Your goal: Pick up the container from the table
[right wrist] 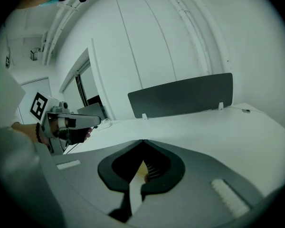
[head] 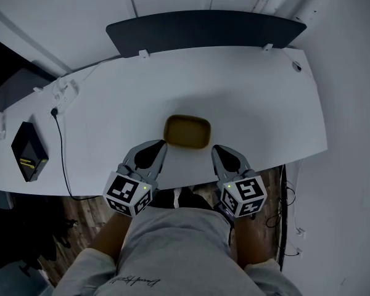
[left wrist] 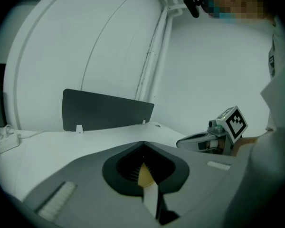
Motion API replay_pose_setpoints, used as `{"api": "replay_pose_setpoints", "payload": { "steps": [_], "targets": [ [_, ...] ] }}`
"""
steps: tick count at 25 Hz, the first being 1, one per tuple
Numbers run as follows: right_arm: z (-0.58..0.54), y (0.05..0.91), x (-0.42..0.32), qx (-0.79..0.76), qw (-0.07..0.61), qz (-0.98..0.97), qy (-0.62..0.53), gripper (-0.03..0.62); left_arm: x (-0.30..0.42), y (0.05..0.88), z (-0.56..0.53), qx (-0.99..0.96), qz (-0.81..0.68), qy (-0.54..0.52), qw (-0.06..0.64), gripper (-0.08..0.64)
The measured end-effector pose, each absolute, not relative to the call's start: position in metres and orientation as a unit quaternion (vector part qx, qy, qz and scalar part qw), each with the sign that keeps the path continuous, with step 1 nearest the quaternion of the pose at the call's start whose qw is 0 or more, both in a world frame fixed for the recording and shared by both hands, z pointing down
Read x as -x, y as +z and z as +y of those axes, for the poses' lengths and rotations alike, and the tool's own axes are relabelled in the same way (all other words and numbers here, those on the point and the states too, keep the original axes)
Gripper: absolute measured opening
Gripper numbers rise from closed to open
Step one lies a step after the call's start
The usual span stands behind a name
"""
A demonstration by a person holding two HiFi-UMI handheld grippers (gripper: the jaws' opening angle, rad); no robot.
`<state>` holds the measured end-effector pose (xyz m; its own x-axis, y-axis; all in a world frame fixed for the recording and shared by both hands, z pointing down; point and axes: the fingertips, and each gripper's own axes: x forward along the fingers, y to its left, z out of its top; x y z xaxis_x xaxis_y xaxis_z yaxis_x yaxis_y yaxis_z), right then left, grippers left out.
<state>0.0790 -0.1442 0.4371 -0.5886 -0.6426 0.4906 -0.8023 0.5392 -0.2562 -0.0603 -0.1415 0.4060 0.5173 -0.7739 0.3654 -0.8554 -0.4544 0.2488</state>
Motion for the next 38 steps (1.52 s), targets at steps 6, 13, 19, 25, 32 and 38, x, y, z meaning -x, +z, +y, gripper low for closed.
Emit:
{"api": "replay_pose_setpoints", "payload": {
  "steps": [6,13,19,25,32,38],
  "targets": [
    [-0.153,0.454,-0.086,-0.434,0.186,-0.849,0.235,0.014,0.069,0.419,-0.145,-0.844,-0.481,0.105,0.214,0.0],
    [-0.159,0.477,-0.098,-0.445,0.206,-0.835,0.248,0.014,0.073,0.435,-0.147,-0.842,-0.479,0.106,0.225,0.002],
    [-0.167,0.487,-0.093,-0.441,0.215,-0.834,0.251,0.014,0.074,0.45,-0.148,-0.842,-0.471,0.113,0.238,0.002],
    [-0.174,0.5,-0.097,-0.444,0.228,-0.829,0.251,0.014,0.071,0.461,-0.151,-0.844,-0.464,0.119,0.241,0.002],
    [-0.176,0.515,-0.095,-0.441,0.239,-0.826,0.258,0.015,0.073,0.473,-0.153,-0.843,-0.463,0.127,0.244,0.002],
    [-0.18,0.536,-0.091,-0.441,0.246,-0.818,0.274,0.015,0.077,0.481,-0.153,-0.839,-0.464,0.135,0.25,0.002]
  ]
}}
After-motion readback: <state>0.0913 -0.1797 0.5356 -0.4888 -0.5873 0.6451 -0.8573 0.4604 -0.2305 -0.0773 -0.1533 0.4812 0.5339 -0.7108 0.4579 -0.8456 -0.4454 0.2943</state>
